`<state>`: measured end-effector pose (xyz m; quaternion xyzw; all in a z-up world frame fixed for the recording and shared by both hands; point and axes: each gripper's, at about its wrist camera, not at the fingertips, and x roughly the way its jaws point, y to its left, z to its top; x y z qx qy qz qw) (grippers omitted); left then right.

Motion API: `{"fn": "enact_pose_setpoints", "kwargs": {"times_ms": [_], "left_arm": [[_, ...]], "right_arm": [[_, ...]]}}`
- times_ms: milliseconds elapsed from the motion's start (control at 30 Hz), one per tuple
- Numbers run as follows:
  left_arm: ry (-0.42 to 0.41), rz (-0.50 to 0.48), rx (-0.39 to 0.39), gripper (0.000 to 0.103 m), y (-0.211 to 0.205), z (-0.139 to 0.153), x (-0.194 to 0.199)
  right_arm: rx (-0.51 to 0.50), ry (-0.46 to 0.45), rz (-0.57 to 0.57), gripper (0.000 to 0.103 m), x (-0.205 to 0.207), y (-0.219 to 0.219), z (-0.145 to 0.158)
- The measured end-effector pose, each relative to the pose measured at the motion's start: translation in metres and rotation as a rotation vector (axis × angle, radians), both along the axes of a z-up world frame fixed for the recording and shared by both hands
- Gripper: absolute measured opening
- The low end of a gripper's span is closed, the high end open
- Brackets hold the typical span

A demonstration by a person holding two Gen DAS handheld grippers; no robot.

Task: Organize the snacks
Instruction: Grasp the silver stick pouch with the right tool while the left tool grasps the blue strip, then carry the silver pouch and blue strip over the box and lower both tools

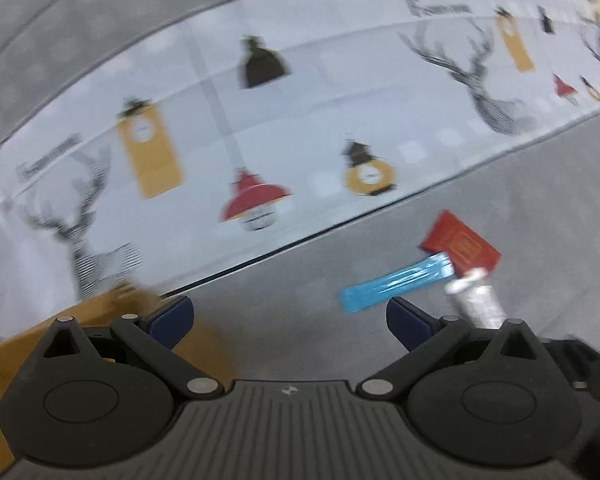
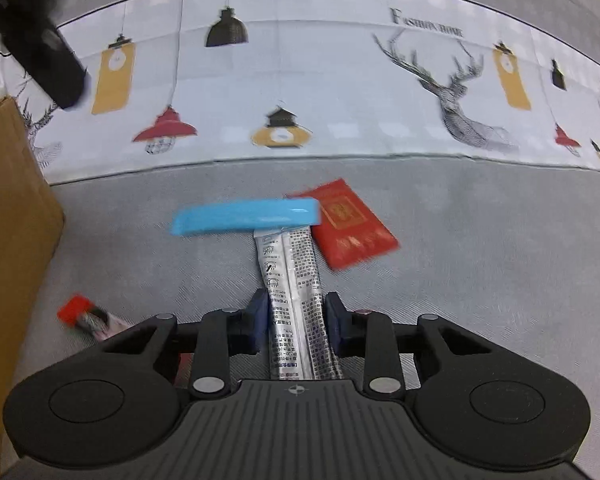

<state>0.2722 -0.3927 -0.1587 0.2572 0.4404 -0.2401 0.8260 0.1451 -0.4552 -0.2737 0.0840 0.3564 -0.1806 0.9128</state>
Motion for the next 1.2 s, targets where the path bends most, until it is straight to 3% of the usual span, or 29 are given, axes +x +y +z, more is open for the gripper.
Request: {"fn": "enact_pose_setpoints", "kwargs": {"times_ms": [100, 233, 367, 467, 533, 567, 600, 633, 733, 800, 967, 1200], "left_arm": [[0.039, -0.096, 0.023, 0.103, -0.028, -0.029, 0.003], [0.079, -0.18, 0.127, 0.103, -0.065, -0.073, 0.012], [0.137, -0.277, 0.211, 0.103, -0.085, -0.104, 0.022], [0.203, -0.268, 0.177, 0.101, -0.088, -0.108, 0.036], [0.3, -0.208, 0.117, 0.082, -0.084, -0.107, 0.047], [0.339, -0.189, 0.076, 0.06, -0.08, -0.104, 0.05], [0.318, -0.178, 0.06, 0.028, -0.077, -0.1, 0.048], [0.308, -0.184, 0.063, 0.02, -0.076, -0.098, 0.046], [0.306, -0.139, 0.045, 0.016, -0.066, -0.091, 0.041], [0.294, -0.125, 0.013, 0.0, -0.056, -0.08, 0.035], [0.192, -0.14, -0.064, 0.0, -0.034, -0.028, 0.005], [0.117, -0.109, -0.14, 0.0, -0.005, 0.041, -0.039]], "right_arm": [[0.003, 0.016, -0.176, 0.032, -0.032, -0.028, 0.0], [0.126, -0.043, -0.444, 0.032, -0.064, -0.07, -0.004], [0.105, -0.05, -0.458, 0.035, -0.063, -0.071, -0.009], [0.093, -0.058, -0.454, 0.035, -0.061, -0.071, -0.011], [0.096, -0.071, -0.455, 0.035, -0.062, -0.072, -0.013], [0.097, -0.073, -0.455, 0.035, -0.06, -0.072, -0.013], [0.097, -0.074, -0.454, 0.035, -0.058, -0.074, -0.012], [0.098, -0.077, -0.455, 0.035, -0.059, -0.073, -0.012], [0.105, -0.093, -0.464, 0.031, -0.062, -0.074, -0.011], [0.122, -0.116, -0.474, 0.028, -0.066, -0.076, -0.011], [0.156, -0.18, -0.497, 0.027, -0.078, -0.079, -0.002], [0.147, -0.229, -0.432, 0.027, -0.102, -0.054, 0.035]]}}
